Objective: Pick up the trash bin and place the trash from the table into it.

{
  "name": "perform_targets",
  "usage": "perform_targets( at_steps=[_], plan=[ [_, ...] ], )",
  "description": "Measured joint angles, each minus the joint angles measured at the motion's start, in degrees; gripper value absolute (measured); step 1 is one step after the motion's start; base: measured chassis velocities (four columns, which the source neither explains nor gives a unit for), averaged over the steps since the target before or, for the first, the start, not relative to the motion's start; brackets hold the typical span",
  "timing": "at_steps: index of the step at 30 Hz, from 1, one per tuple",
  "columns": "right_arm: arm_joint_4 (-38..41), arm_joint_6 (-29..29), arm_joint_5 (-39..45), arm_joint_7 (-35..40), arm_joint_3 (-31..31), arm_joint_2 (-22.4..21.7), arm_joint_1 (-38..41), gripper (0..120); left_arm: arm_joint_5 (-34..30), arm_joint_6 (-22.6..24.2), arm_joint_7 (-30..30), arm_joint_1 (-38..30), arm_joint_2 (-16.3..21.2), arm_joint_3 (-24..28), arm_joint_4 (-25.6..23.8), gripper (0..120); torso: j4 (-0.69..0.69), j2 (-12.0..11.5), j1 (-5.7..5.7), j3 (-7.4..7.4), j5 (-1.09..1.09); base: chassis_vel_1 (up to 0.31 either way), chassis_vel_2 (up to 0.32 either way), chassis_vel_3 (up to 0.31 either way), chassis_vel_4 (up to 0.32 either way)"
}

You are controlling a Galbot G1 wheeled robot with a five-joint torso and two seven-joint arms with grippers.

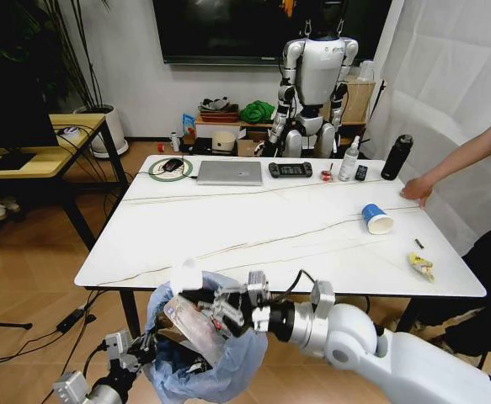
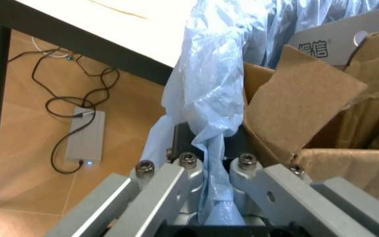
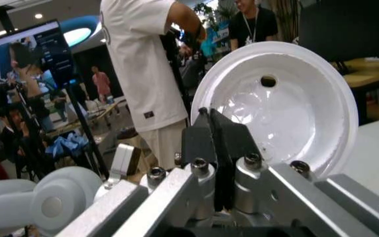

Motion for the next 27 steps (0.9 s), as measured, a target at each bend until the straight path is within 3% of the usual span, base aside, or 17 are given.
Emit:
perform_targets(
  at_steps=[7,18,22,24,25,27],
  plan=[
    [-4.72,1.27,-2.78,-0.30,-0.71,1.36,-1.80,4,-0.06,0.05,-0.06,-0.01,-0.29,0.01,-0.28,0,0.00,0.00,0.00,0.01,0.01,0.000,0.000,0.000,0.000],
    [-7.52,3.57,-2.85,-1.75,5.95,1.71,-3.13,43,0.06,-0.01,-0.01,0.88,-0.08,-0.33,-0.48,0,0.00,0.00,0.01,0.01,0.01,0.000,0.000,0.000,0.000],
    [-9.23,6.84,-0.27,-0.50,11.65,1.90,-4.19,58,0.78,-0.28,0.24,1.01,-0.78,-0.32,-0.30,0,0.02,0.00,0.01,0.01,0.02,0.000,0.000,0.000,0.000],
    [-10.55,9.71,-1.45,3.04,17.52,1.42,-7.61,68,0.95,-0.41,0.43,0.81,-0.70,0.08,0.42,0,0.02,0.00,0.01,0.01,0.02,0.000,0.000,0.000,0.000],
    [-10.55,9.71,-1.45,3.04,17.52,1.42,-7.61,68,0.95,-0.41,0.43,0.81,-0.70,0.08,0.42,0,0.02,0.00,0.01,0.01,0.02,0.000,0.000,0.000,0.000],
    [-11.78,9.50,-3.80,3.90,25.37,1.26,-11.98,75,1.52,-0.62,0.78,0.56,-0.36,0.32,1.25,0,0.01,-0.01,0.01,0.01,0.02,0.000,0.000,0.000,0.000]
  ],
)
